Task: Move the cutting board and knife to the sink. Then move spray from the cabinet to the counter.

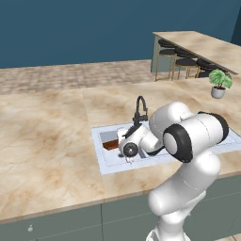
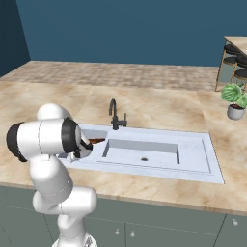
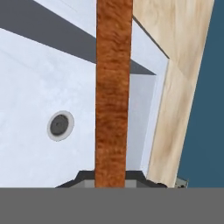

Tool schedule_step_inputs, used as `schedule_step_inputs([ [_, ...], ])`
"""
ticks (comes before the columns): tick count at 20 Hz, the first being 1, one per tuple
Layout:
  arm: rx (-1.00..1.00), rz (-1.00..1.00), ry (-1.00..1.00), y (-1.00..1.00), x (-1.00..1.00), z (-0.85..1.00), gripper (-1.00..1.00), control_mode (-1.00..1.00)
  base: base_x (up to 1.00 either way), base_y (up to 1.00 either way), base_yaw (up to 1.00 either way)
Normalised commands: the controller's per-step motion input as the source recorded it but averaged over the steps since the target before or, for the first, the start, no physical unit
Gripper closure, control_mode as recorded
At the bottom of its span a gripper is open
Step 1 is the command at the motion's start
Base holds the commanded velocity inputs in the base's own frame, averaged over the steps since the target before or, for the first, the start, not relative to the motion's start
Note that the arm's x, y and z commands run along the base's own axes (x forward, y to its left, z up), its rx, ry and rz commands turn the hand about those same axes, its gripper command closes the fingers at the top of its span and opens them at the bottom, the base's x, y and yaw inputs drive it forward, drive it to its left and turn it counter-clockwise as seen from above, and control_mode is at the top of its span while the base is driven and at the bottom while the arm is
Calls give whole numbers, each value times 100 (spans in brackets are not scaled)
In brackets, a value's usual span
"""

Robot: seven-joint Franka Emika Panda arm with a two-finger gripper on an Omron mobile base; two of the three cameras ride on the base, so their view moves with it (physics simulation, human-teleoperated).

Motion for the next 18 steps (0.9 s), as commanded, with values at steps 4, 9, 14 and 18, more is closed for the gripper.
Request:
schedule_step_inputs([
  [4, 0, 0, -8, 2, 17, -23, 100, -100, 0, 0, 0],
  [9, 1, 0, -9, 1, 17, -23, 100, -100, 0, 0, 0],
  [14, 1, 0, -8, 0, 13, -23, 100, -100, 0, 0, 0],
  [18, 1, 0, -5, 0, 8, -23, 100, -100, 0, 0, 0],
])
